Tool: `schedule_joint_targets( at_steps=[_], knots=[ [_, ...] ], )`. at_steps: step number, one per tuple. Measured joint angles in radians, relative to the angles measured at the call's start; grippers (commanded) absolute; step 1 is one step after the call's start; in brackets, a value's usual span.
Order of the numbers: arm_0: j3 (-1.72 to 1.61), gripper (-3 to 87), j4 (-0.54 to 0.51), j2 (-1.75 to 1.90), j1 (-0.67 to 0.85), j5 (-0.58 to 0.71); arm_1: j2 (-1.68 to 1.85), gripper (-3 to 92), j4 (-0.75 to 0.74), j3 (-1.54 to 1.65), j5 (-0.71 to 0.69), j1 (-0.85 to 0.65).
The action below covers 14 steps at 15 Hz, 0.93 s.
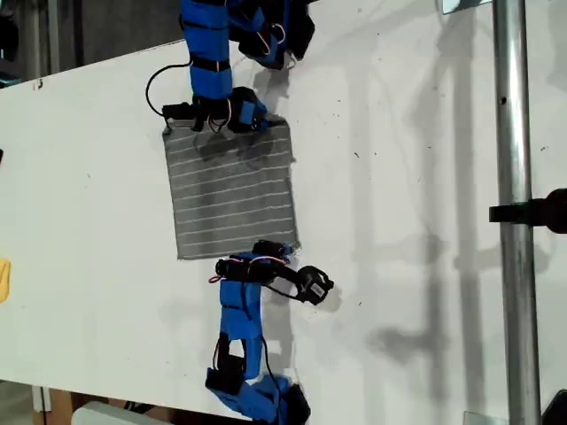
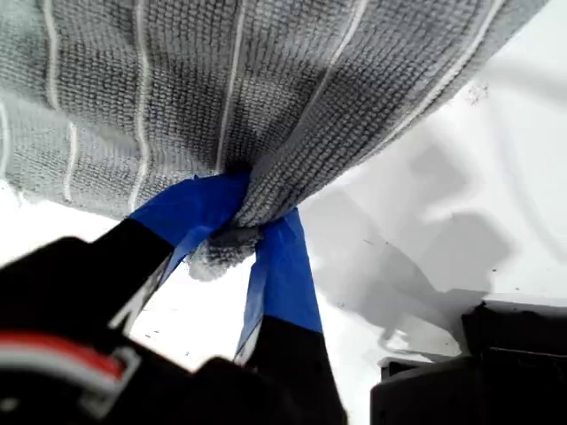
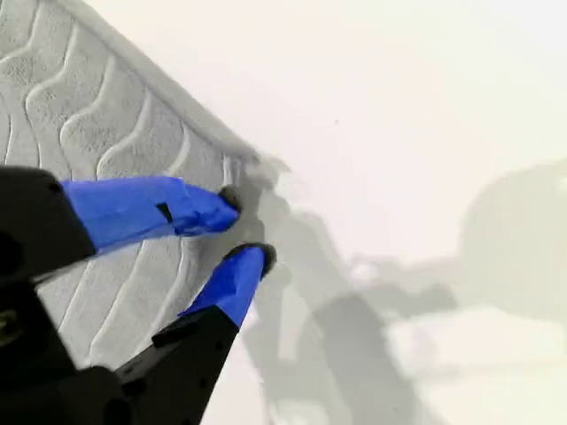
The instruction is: Grasp corners of a towel and fold twice.
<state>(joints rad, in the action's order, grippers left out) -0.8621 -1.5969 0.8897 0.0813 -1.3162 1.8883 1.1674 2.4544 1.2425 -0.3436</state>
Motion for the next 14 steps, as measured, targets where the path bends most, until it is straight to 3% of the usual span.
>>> schedule_joint_targets(
  at_steps=[5, 14],
  knots=[
    [0.0, 27.2, -0.043, 0.138, 0.0, 0.021, -0.002, -0.2, -0.008, 0.0, 0.0, 0.0],
    [0.006, 25.0, 0.23, -0.114, 0.017, 0.08, -0.002, -0.2, -0.008, 0.0, 0.0, 0.0]
  ],
)
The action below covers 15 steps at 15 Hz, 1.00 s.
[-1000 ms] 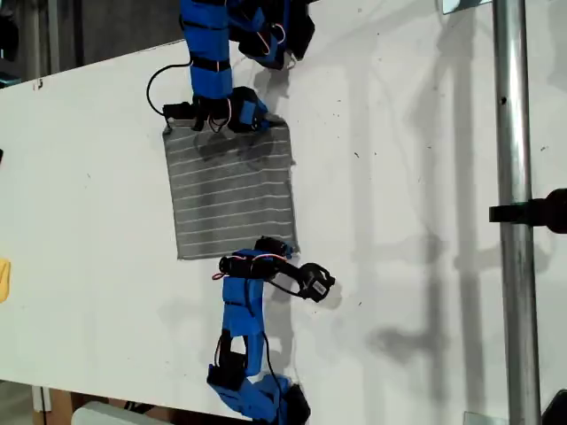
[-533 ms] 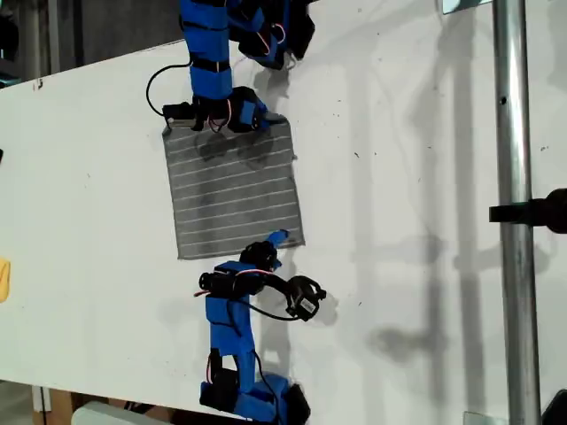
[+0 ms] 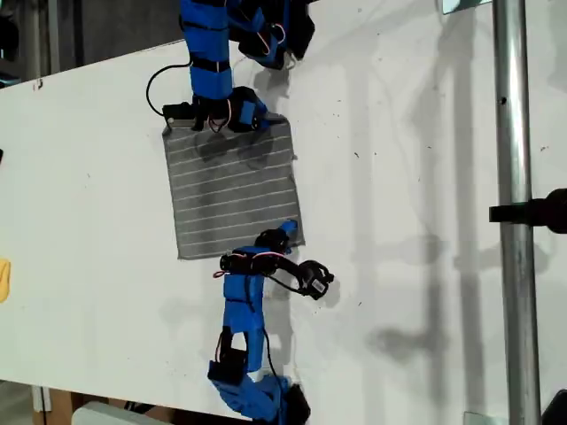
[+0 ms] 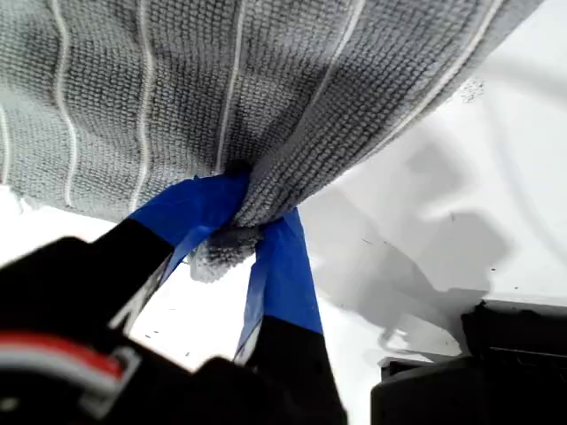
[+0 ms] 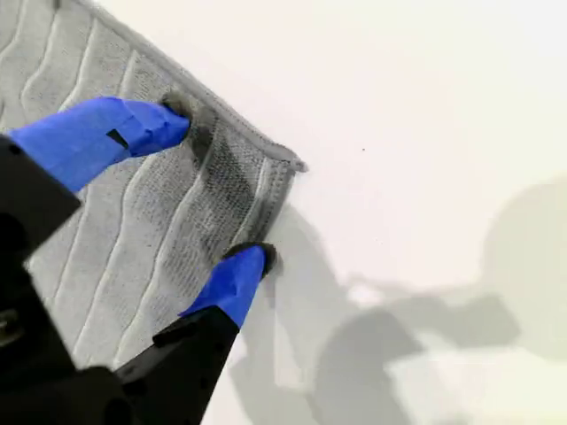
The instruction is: Grasp corners of a towel and fold twice.
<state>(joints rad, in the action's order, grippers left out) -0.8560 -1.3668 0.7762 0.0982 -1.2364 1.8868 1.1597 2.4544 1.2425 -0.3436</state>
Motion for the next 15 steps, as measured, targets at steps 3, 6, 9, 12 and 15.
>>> schedule_joint_targets(
  at_steps=[3, 6, 9, 12, 15],
  knots=[
    [0.038, 21.1, -0.012, -0.055, -0.005, -0.075, 0.0, -0.2, 0.0, 0.0, 0.0, 0.0],
    [0.041, -2.5, -0.064, -0.061, -0.003, -0.141, 0.0, -0.2, 0.0, 0.0, 0.002, 0.0],
    [0.051, -2.4, -0.13, -0.067, -0.005, -0.167, 0.021, -0.2, -0.003, -0.011, 0.006, 0.021],
    [0.048, -2.4, -0.175, -0.066, -0.006, -0.192, 0.051, -0.2, -0.005, -0.021, 0.034, 0.054],
    [-0.054, -2.4, -0.224, 0.023, -0.017, -0.204, 0.057, -0.2, -0.052, -0.06, 0.153, 0.209]
  ],
)
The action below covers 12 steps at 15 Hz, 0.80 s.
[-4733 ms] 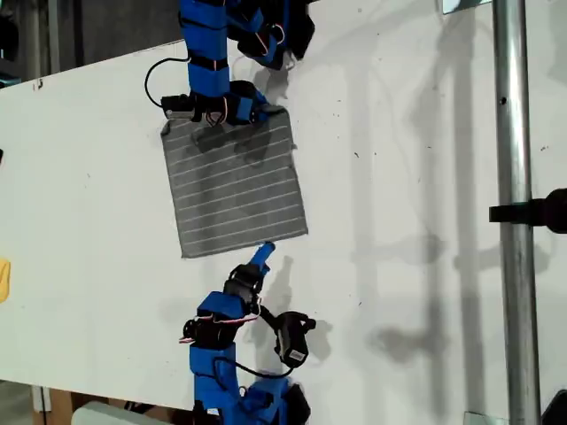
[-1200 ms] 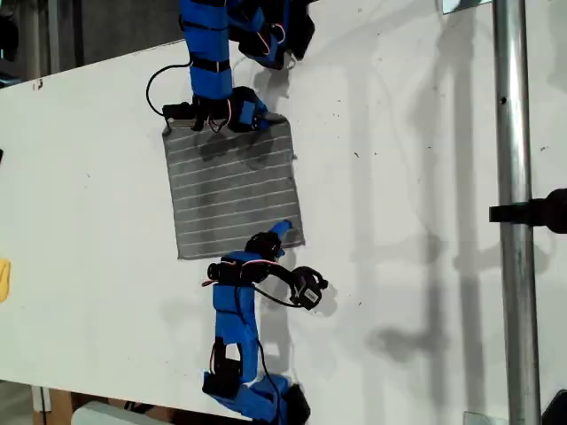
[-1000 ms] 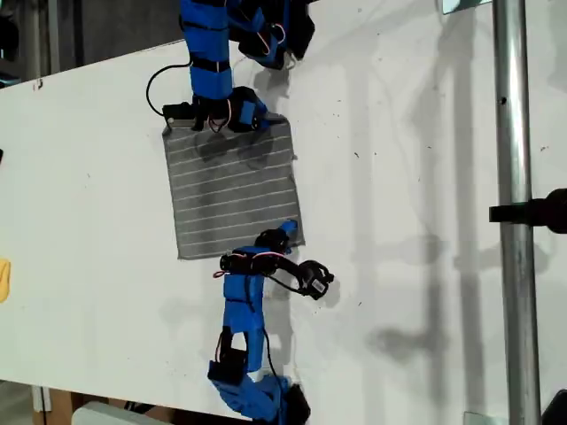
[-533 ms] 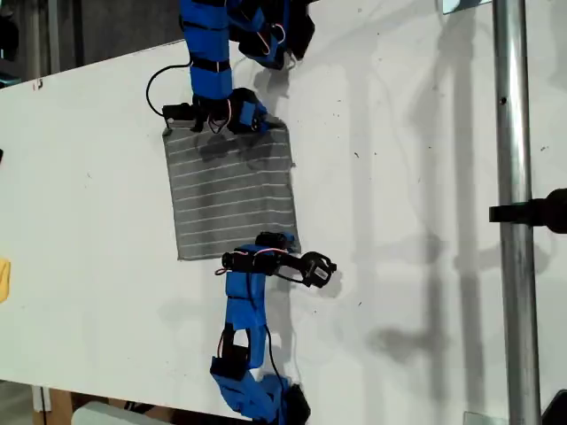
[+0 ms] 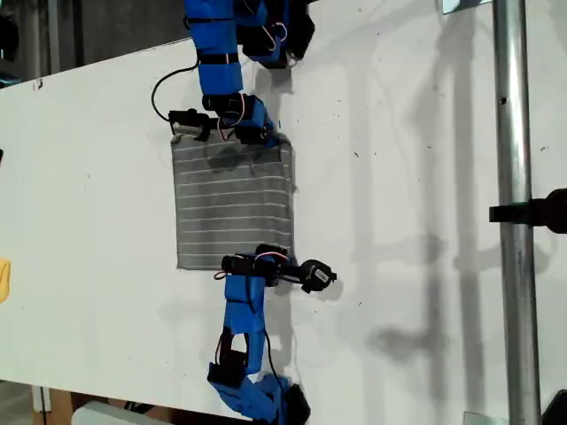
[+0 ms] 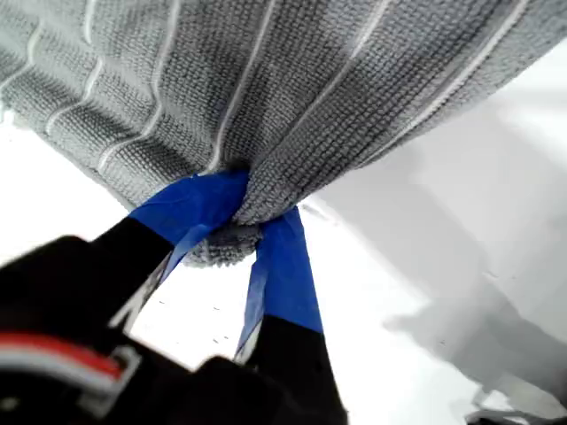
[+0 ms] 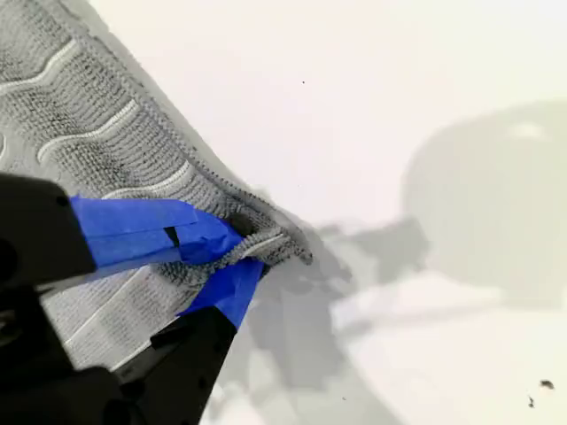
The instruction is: Grasp corners of a towel and fold twice.
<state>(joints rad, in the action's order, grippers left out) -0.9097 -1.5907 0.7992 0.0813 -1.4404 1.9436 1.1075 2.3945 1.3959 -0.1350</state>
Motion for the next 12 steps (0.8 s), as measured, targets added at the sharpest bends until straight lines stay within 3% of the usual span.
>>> schedule_joint_targets(
  at_steps=[6, 9, 12],
  knots=[
    [-0.179, -2.4, -0.02, 0.186, -0.163, -0.115, -0.321, -0.2, -0.037, -0.293, 0.227, 0.351],
    [-0.305, -2.4, -0.006, 0.293, -0.247, -0.224, -0.356, -0.2, 0.002, -0.428, 0.265, 0.419],
    [-0.489, -2.4, 0.086, 0.446, -0.29, -0.296, -0.356, -0.2, 0.071, -0.494, 0.288, 0.443]
  ],
)
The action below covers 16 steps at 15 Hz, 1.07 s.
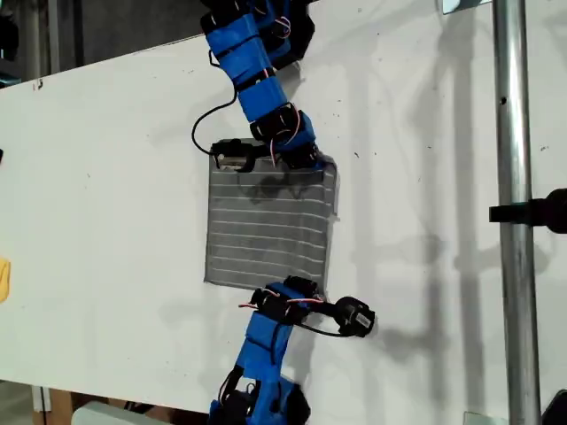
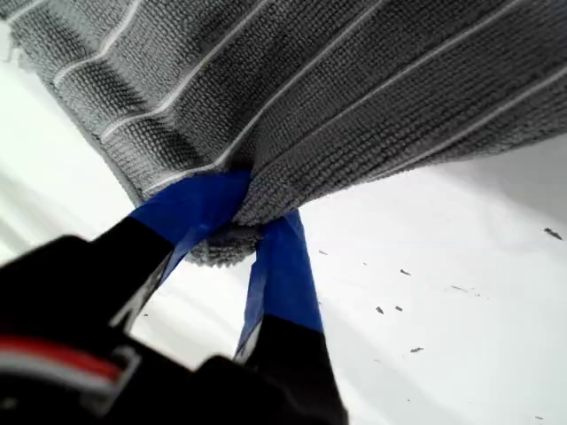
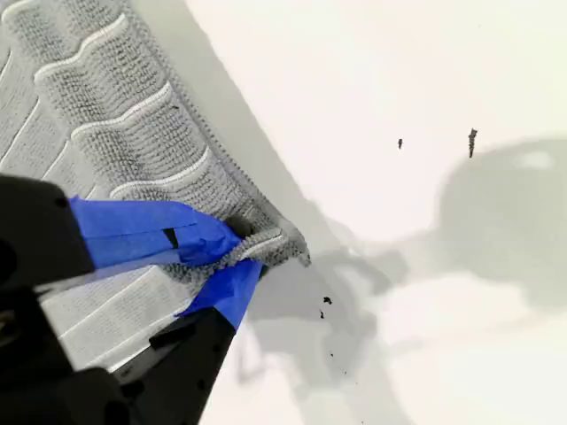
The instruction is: Grasp corners of a towel and fold twice.
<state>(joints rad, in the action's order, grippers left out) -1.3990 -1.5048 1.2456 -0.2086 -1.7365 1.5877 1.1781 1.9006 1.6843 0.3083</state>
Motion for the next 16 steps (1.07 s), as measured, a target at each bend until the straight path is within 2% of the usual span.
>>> schedule_joint_targets(
  at_steps=[3, 5, 9, 12, 16],
  knots=[
    [-0.037, -2.4, 0.008, 0.048, 0.029, 0.043, 0.026, -0.2, 0.031, 0.006, -0.037, -0.055],
    [-0.04, -2.4, -0.006, 0.075, 0.13, 0.163, 0.069, -0.2, 0.052, 0.04, -0.132, -0.163],
    [-0.026, -2.4, -0.038, 0.087, 0.43, 0.476, 0.158, -0.2, 0.109, 0.054, -0.433, -0.491],
    [0.17, -2.3, -0.091, -0.044, 0.624, 0.698, 0.16, -0.2, 0.114, 0.04, -0.669, -0.764],
    [0.445, -2.3, -0.137, -0.215, 0.813, 0.864, 0.089, -0.2, 0.121, -0.091, -0.928, -1.022]
  ],
)
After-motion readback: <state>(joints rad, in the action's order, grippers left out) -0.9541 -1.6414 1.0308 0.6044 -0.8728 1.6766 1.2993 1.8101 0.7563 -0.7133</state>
